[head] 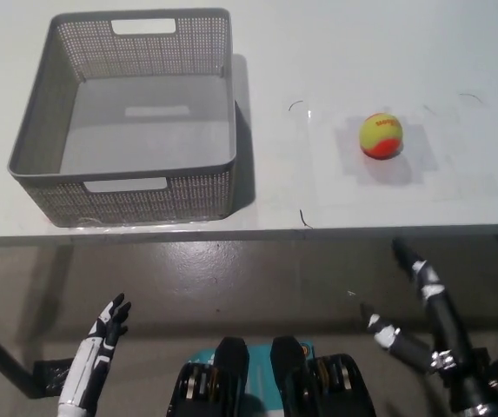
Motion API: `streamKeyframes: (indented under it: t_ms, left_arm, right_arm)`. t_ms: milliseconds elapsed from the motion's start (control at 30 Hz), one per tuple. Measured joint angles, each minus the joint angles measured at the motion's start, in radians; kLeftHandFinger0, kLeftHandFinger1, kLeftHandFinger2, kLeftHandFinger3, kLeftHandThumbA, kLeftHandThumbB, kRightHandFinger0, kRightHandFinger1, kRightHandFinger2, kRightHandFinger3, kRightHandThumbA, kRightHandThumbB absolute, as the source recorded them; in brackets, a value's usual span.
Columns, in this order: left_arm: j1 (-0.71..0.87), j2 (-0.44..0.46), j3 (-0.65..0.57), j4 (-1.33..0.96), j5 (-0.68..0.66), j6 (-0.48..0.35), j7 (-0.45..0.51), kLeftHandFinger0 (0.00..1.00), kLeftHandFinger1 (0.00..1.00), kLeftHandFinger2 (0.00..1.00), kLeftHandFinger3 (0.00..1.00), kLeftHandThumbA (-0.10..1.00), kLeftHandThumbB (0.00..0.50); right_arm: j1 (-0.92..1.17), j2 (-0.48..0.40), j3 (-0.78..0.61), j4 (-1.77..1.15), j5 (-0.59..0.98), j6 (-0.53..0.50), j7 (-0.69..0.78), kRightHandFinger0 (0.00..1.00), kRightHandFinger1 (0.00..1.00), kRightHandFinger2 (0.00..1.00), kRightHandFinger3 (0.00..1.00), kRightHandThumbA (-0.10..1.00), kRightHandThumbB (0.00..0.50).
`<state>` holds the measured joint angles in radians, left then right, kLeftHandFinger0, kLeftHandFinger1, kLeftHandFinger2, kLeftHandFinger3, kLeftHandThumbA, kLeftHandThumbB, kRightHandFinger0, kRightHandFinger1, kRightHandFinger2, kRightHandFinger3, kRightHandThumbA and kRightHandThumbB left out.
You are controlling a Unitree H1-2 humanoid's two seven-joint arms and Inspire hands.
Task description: Use the right hand to pick up a tennis ball and put it into a container on the left side
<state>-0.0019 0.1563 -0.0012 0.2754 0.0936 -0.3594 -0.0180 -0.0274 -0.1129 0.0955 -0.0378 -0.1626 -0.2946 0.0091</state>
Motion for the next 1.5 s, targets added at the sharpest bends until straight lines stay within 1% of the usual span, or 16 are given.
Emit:
streamKeyframes:
  t_ms: [67,133,200,233,267,400,533,600,700,733,800,1000,1200,1233,1333,1500]
  left_arm:
    - [-0.009,0.002,0.0,0.0,0.001,-0.001,0.0,1.0,1.0,1.0,1.0,1.0,0.25]
    - [-0.015,0.002,0.0,0.0,0.001,-0.001,0.0,1.0,1.0,1.0,1.0,1.0,0.249]
    - [-0.018,0.003,-0.001,0.0,0.002,-0.002,0.0,1.0,1.0,1.0,1.0,1.0,0.249]
    - [-0.018,0.003,-0.001,0.0,0.003,-0.004,0.0,1.0,1.0,1.0,1.0,1.0,0.262]
    - [-0.017,0.004,0.0,0.0,0.004,-0.006,0.0,1.0,1.0,1.0,1.0,1.0,0.262]
    - [-0.017,0.008,0.0,0.0,0.01,-0.007,0.0,1.0,1.0,1.0,1.0,1.0,0.252]
    - [-0.016,0.008,0.001,0.0,0.015,-0.008,0.0,1.0,1.0,1.0,1.0,1.0,0.259]
    - [-0.016,0.008,0.001,0.001,0.015,-0.008,0.0,1.0,1.0,1.0,1.0,1.0,0.261]
    - [-0.016,0.008,0.001,0.001,0.016,-0.008,0.0,1.0,1.0,1.0,1.0,1.0,0.259]
    - [-0.016,0.008,0.001,0.001,0.017,-0.009,0.0,1.0,1.0,1.0,1.0,1.0,0.26]
    - [-0.016,0.008,0.001,0.001,0.017,-0.009,0.0,1.0,1.0,1.0,1.0,1.0,0.251]
    - [-0.017,0.009,0.003,0.001,0.018,-0.011,0.0,1.0,1.0,1.0,1.0,1.0,0.254]
    - [-0.017,0.013,0.004,0.001,0.019,-0.012,0.0,1.0,1.0,1.0,1.0,1.0,0.25]
    - [-0.017,0.013,0.004,0.001,0.019,-0.012,0.0,1.0,1.0,1.0,1.0,1.0,0.251]
    - [-0.017,0.014,0.005,0.001,0.019,-0.013,0.0,1.0,1.0,1.0,1.0,1.0,0.246]
    - [-0.017,0.014,0.006,0.001,0.019,-0.014,0.0,1.0,1.0,1.0,1.0,1.0,0.259]
  right_arm:
    - [-0.011,-0.003,-0.02,-0.079,-0.018,0.003,-0.002,1.0,1.0,1.0,1.0,0.78,0.207]
    - [-0.029,-0.005,-0.032,-0.123,-0.029,0.007,-0.004,1.0,1.0,1.0,1.0,0.77,0.202]
    - [-0.059,-0.01,-0.044,-0.165,-0.054,0.021,-0.005,1.0,1.0,1.0,1.0,0.81,0.221]
    - [-0.071,-0.013,-0.048,-0.174,-0.062,0.027,-0.005,1.0,1.0,1.0,1.0,0.86,0.246]
    - [-0.088,-0.018,-0.054,-0.186,-0.08,0.04,-0.005,1.0,1.0,1.0,1.0,0.87,0.247]
    - [-0.155,-0.033,-0.074,-0.218,-0.139,0.114,-0.003,1.0,1.0,1.0,1.0,1.0,0.336]
    - [-0.232,-0.055,-0.075,-0.222,-0.207,0.205,0.01,1.0,1.0,1.0,1.0,1.0,0.367]
    - [-0.275,-0.074,-0.073,-0.215,-0.233,0.249,0.024,1.0,1.0,1.0,1.0,0.99,0.359]
    - [-0.356,-0.109,-0.062,-0.177,-0.269,0.321,0.052,1.0,1.0,1.0,1.0,1.0,0.382]
    - [-0.383,-0.12,-0.057,-0.162,-0.28,0.341,0.06,1.0,1.0,1.0,1.0,1.0,0.377]
    - [-0.441,-0.145,-0.04,-0.12,-0.298,0.383,0.083,1.0,1.0,1.0,1.0,1.0,0.392]
    - [-0.652,-0.224,0.038,0.054,-0.335,0.513,0.181,1.0,1.0,1.0,1.0,1.0,0.47]
    - [-0.807,-0.255,0.113,0.257,-0.349,0.579,0.251,1.0,1.0,1.0,1.0,1.0,0.481]
    - [-0.823,-0.255,0.12,0.287,-0.349,0.583,0.259,1.0,1.0,1.0,1.0,1.0,0.477]
    - [-0.88,-0.257,0.145,0.397,-0.347,0.59,0.286,1.0,1.0,1.0,1.0,1.0,0.5]
    - [-0.965,-0.255,0.153,0.565,-0.331,0.593,0.318,1.0,1.0,1.0,1.0,1.0,0.5]
